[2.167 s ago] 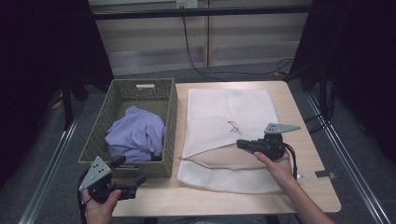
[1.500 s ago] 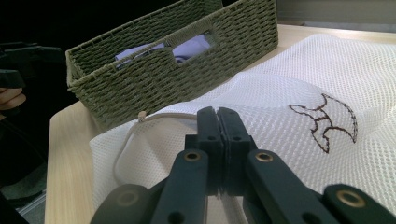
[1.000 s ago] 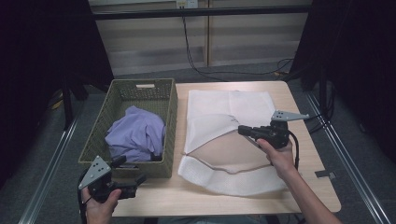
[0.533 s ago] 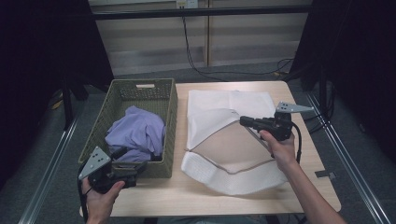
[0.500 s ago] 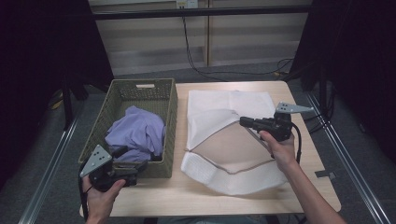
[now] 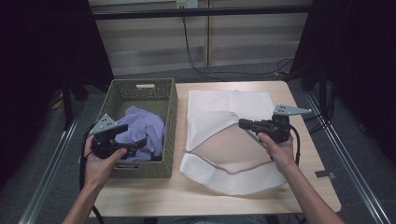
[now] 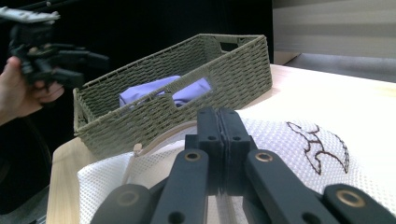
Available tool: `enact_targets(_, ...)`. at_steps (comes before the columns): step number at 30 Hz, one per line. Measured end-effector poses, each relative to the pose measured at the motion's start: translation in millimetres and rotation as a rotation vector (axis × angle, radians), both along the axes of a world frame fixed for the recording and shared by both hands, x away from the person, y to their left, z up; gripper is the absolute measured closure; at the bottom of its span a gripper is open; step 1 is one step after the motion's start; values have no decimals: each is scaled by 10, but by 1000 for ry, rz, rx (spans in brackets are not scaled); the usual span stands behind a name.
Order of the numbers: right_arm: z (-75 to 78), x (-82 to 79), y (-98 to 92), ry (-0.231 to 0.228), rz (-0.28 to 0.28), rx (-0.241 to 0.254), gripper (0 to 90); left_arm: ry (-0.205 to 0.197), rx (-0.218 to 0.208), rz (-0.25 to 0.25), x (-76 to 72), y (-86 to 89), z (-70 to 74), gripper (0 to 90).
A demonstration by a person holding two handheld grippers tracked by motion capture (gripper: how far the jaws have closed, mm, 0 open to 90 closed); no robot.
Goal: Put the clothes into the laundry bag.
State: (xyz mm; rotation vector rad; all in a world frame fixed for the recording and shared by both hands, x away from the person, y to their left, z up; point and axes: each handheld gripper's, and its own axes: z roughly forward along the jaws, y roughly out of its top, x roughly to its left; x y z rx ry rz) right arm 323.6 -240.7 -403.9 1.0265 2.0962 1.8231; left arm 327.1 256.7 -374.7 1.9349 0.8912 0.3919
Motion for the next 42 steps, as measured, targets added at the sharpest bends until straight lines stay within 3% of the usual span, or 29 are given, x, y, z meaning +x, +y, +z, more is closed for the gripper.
enact_targets(3, -12, 7, 5, 4, 2, -1, 892, 18, 3, 1, 132, 4, -15, 87)
enact_targets(8, -12, 7, 11, 1, 4, -4, 892, 46, 54, 2, 340, -51, -40, 98)
enact_targets(15, -20, 16, 16, 1, 7, -4, 892, 89, 89, 26, 553, -85, -111, 107)
enact_targets(18, -26, 22, 13, 7, 6, -7, 892, 154, 106, 22, 701, -100, -215, 107)
enact_targets(21, -30, 26, 12, 7, 4, -8, 892, 191, 131, 26, 774, -84, -286, 98)
enact_targets(24, -32, 29, 9, 9, 6, -8, 892, 243, 176, 65, 853, -68, -366, 51)
enact_targets(30, -63, 53, 14, 23, 9, -12, 892, 302, 219, 39, 955, -93, -456, 53)
enact_targets(33, -70, 64, 16, 23, 10, -11, 892, 338, 213, 34, 998, -120, -503, 72)
enact_targets(35, -72, 69, 13, 27, 8, -10, 892, 347, 251, 31, 1016, -165, -519, 67)
enact_targets(37, -78, 75, 7, 35, 11, -4, 892, 351, 262, 16, 1027, -172, -520, 66)
enact_targets(39, -79, 75, 7, 36, 10, -9, 892, 391, 265, 20, 1070, -222, -575, 53)
enact_targets(40, -78, 74, 7, 35, 10, -10, 892, 392, 312, 11, 1083, -235, -593, 62)
enact_targets(42, -77, 70, 8, 35, 10, -11, 892, 402, 326, 8, 1100, -249, -627, 61)
